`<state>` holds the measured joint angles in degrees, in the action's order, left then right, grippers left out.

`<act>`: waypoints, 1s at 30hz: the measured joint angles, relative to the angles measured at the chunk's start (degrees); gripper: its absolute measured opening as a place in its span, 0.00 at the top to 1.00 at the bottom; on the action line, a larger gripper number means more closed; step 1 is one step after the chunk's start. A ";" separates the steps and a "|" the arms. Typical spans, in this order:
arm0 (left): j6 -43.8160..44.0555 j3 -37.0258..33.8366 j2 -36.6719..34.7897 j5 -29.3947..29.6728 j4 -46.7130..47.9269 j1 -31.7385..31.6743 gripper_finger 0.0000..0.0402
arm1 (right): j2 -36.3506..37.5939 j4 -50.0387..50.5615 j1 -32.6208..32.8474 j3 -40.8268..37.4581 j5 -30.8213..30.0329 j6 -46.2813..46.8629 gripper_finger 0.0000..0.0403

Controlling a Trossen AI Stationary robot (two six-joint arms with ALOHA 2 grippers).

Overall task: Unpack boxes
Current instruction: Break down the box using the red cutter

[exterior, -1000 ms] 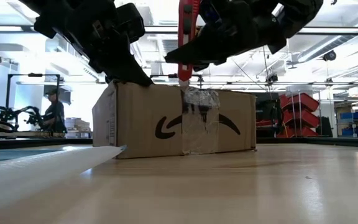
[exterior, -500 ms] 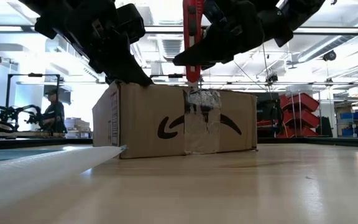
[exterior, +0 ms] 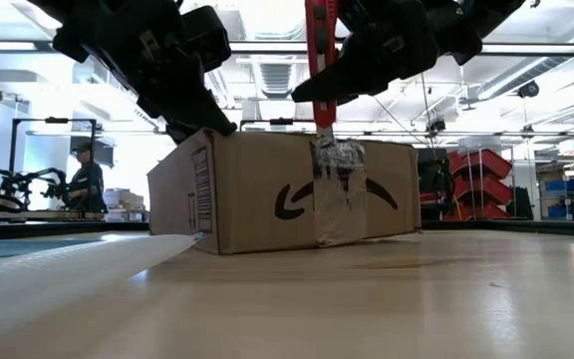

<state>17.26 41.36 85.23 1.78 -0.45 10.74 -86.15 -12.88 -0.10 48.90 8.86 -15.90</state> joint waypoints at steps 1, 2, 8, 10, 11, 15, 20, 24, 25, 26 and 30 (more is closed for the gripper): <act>0.00 0.00 0.00 0.00 0.12 0.00 0.81 | 0.00 -0.41 0.00 0.00 -0.01 0.00 0.96; 0.02 0.00 0.00 -0.02 0.25 0.00 0.81 | 0.00 -0.89 0.00 0.00 0.00 0.01 0.96; 0.03 -0.11 -0.17 -0.72 1.44 0.00 0.81 | 1.25 -6.08 -0.24 0.42 -3.65 -1.51 0.96; 0.05 -0.11 -0.17 -0.66 1.44 0.02 0.81 | 0.93 -6.25 -0.02 0.21 -3.13 -1.65 0.96; 0.02 -0.11 -0.19 -0.66 1.44 0.01 0.81 | 0.91 -6.34 0.11 0.20 -2.63 -1.66 0.96; -0.02 -0.11 -0.22 -0.61 1.46 0.00 0.81 | 1.24 -7.34 -0.02 0.28 -2.43 -1.40 0.96; -0.11 -0.11 -0.26 -0.58 1.45 0.00 0.81 | 1.05 -6.37 0.18 0.26 -1.72 -0.27 0.96; -0.15 -0.11 -0.26 -0.41 1.46 -0.02 0.81 | 0.30 -6.28 0.17 0.28 -1.05 0.36 0.96; -0.17 -0.11 -0.26 -0.37 1.44 -0.02 0.81 | -0.14 -6.64 0.18 0.28 -0.44 0.72 0.96; -0.17 -0.11 -0.26 -0.37 1.45 -0.02 0.81 | -0.45 -7.25 0.22 0.28 0.57 1.10 0.96; -0.18 -0.11 -0.31 -0.35 1.46 -0.02 0.81 | -1.93 -9.31 0.33 0.31 3.62 1.84 0.96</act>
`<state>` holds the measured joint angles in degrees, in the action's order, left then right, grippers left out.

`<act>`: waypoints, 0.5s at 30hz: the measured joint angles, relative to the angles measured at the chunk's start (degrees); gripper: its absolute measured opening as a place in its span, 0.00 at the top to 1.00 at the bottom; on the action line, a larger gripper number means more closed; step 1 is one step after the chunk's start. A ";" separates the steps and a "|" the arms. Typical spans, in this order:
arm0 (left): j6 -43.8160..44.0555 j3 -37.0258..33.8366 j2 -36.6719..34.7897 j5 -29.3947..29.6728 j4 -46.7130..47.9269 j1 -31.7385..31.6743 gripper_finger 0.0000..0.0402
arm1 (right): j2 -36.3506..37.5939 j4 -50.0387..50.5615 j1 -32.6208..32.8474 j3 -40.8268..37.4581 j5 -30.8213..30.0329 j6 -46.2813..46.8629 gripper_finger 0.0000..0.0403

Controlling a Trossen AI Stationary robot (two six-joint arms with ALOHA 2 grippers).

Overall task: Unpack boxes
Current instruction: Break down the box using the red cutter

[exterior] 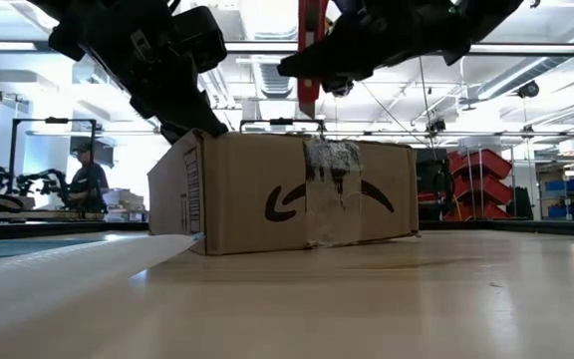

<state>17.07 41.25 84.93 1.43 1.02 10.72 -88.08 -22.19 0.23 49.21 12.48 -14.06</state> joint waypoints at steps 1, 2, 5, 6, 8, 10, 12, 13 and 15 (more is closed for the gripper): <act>0.01 0.00 0.00 -0.01 0.00 0.00 0.81 | -0.24 -0.26 0.00 0.00 0.03 0.05 0.96; 0.02 0.00 0.00 -0.09 0.00 0.00 0.81 | -0.48 -0.54 0.08 0.00 0.03 0.10 0.96; 0.42 0.00 0.00 -0.69 0.16 -0.01 0.81 | -0.91 -1.04 0.11 0.02 0.03 0.17 0.96; 0.52 0.00 -0.01 -0.71 0.33 0.01 0.81 | -1.01 -0.96 0.13 0.04 0.04 0.35 0.96; 0.99 0.00 -0.07 -0.88 0.81 0.02 0.81 | -1.49 -0.70 0.15 0.04 0.06 0.43 0.96; 1.35 0.00 -0.11 -0.96 1.16 0.02 0.81 | -1.73 -0.09 0.11 0.04 -0.07 0.43 0.96; 1.57 0.00 -0.13 -0.98 1.20 0.04 0.81 | -1.74 0.20 0.11 0.04 -1.02 0.01 0.96; 1.62 0.00 -0.13 -0.98 1.20 0.04 0.81 | -1.74 0.44 0.11 0.04 -1.78 -0.30 0.96; 1.63 0.00 -0.13 -1.00 1.20 0.04 0.81 | -1.74 0.86 0.02 0.04 -2.49 -0.51 0.96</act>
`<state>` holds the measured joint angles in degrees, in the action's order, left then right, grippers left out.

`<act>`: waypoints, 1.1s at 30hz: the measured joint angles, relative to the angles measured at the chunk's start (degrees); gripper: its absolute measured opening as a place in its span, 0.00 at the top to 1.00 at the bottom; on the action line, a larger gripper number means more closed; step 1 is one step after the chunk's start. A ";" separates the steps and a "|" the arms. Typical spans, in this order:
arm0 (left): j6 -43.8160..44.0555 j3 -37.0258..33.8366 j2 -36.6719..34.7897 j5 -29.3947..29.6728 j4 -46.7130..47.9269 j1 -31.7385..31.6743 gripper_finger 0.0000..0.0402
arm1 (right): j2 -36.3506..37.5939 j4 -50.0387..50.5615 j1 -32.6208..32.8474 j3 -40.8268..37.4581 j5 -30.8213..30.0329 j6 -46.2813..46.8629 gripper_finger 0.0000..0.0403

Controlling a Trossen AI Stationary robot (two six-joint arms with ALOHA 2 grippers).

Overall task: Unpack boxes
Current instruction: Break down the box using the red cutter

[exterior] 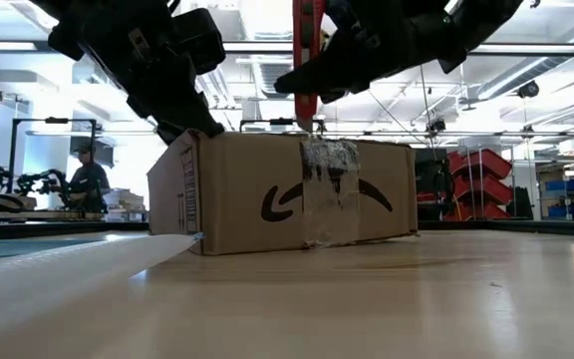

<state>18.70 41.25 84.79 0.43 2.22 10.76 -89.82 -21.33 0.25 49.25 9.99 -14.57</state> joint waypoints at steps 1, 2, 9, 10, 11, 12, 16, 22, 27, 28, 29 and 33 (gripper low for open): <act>0.00 0.00 0.00 0.02 -0.02 0.00 0.81 | 0.00 -0.01 -0.04 0.00 0.07 -0.03 0.96; -0.06 0.00 0.00 0.02 -0.05 0.00 0.81 | 0.00 -0.30 -0.04 0.00 0.48 0.01 0.96; -0.26 0.00 0.00 0.00 -0.13 0.00 0.81 | 0.00 -3.20 0.22 0.04 4.63 1.35 0.96; -0.28 0.00 0.00 0.00 -0.13 0.00 0.81 | 0.00 -3.46 0.24 0.04 4.91 1.35 0.96; -0.28 0.00 0.00 0.00 -0.13 0.00 0.81 | 0.00 -3.47 0.24 0.04 5.08 1.47 0.96; -0.30 0.00 0.00 0.00 -0.13 0.00 0.81 | 0.00 -3.46 0.24 0.04 5.20 1.52 0.96; -0.33 0.00 0.00 -0.03 -0.13 0.00 0.81 | -0.32 -4.31 0.37 0.07 5.50 1.53 0.96; -0.35 0.00 0.00 -0.05 -0.14 0.00 0.81 | -1.99 -5.58 0.50 0.07 6.15 1.47 0.96; -0.35 0.00 0.00 -0.07 -0.15 0.00 0.81 | -2.03 -6.94 0.50 0.07 6.57 1.01 0.96; -0.36 0.00 0.00 -0.07 -0.15 0.00 0.81 | -2.03 -6.95 0.50 0.07 6.57 0.99 0.96; -0.35 0.00 0.00 -0.05 -0.15 0.00 0.81 | -2.03 -6.94 0.50 0.07 6.57 0.87 0.96; -0.35 0.00 0.00 -0.07 -0.15 0.00 0.81 | -3.44 -7.52 0.48 0.13 6.63 0.59 0.96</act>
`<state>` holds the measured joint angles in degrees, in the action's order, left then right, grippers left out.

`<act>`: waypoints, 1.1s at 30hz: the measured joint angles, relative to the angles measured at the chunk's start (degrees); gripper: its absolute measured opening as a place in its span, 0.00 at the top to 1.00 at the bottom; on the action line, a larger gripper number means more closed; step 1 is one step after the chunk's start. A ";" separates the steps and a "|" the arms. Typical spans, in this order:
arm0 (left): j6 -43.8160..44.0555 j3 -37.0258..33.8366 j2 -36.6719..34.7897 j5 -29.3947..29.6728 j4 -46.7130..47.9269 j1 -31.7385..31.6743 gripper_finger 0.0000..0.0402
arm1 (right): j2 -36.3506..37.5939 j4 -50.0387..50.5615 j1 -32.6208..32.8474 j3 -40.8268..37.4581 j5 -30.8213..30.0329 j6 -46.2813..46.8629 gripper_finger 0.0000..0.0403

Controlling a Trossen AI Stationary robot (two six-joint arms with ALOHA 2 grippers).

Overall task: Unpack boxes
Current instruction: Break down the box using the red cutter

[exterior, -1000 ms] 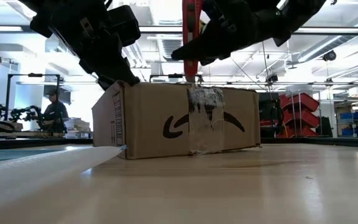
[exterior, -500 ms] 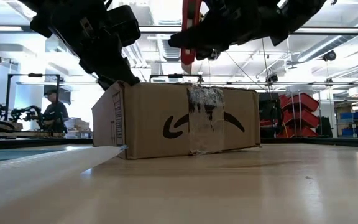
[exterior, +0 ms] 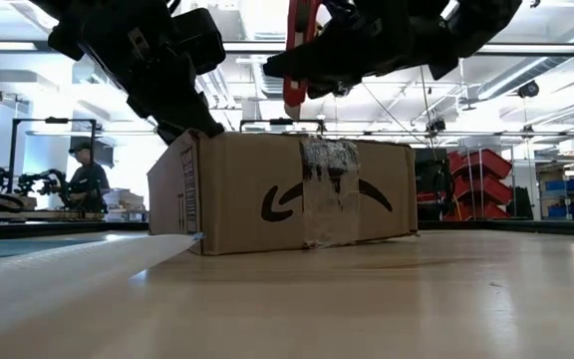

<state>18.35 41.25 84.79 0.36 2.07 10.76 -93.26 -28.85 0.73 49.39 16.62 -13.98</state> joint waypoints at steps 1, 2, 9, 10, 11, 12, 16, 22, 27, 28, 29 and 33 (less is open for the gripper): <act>0.04 0.00 0.00 0.00 0.00 0.00 0.81 | -0.67 -0.11 0.00 0.12 0.10 -0.02 0.96; 0.07 0.00 0.00 0.00 0.00 0.00 0.81 | -1.09 -0.07 0.00 0.37 0.10 -0.03 0.96; 0.15 -0.08 -0.37 -0.04 0.13 0.00 0.81 | -2.24 0.41 -0.02 1.31 -1.81 -1.28 0.96; 0.15 -0.09 -0.49 -0.07 0.42 0.02 0.81 | -2.22 1.18 -0.02 1.41 -2.54 -1.96 0.96; 0.15 -0.09 -0.57 -0.09 0.48 0.02 0.81 | -2.22 2.28 -0.12 1.64 -3.37 -2.44 0.96; 0.15 -0.11 -0.59 -0.09 0.48 0.02 0.81 | -2.22 3.04 -0.22 1.84 -4.46 -2.83 0.96; 0.21 -0.11 -0.68 -0.09 0.68 0.02 0.81 | -2.11 6.63 -0.79 1.97 -7.39 -3.69 0.96; 0.22 -0.11 -0.68 -0.09 0.72 0.02 0.81 | -0.86 8.67 -0.90 1.92 -9.38 -4.87 0.96; 0.28 -0.11 -0.68 -0.11 0.72 0.02 0.81 | 2.13 13.70 -0.90 1.88 -11.05 -4.60 0.96; 0.28 -0.11 -0.68 -0.09 0.72 0.02 0.81 | 2.67 14.61 -0.90 1.88 -11.28 -4.25 0.96; 0.26 -0.11 -0.68 -0.09 0.71 0.02 0.81 | 3.16 15.63 -0.90 1.88 -11.63 -4.06 0.96; 0.22 -0.11 -0.68 -0.09 0.66 0.02 0.81 | 4.29 17.31 -0.87 1.88 -12.00 -3.89 0.96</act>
<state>18.57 41.15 84.12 0.27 2.73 10.79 -88.97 -11.54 -0.14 51.27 4.62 -17.87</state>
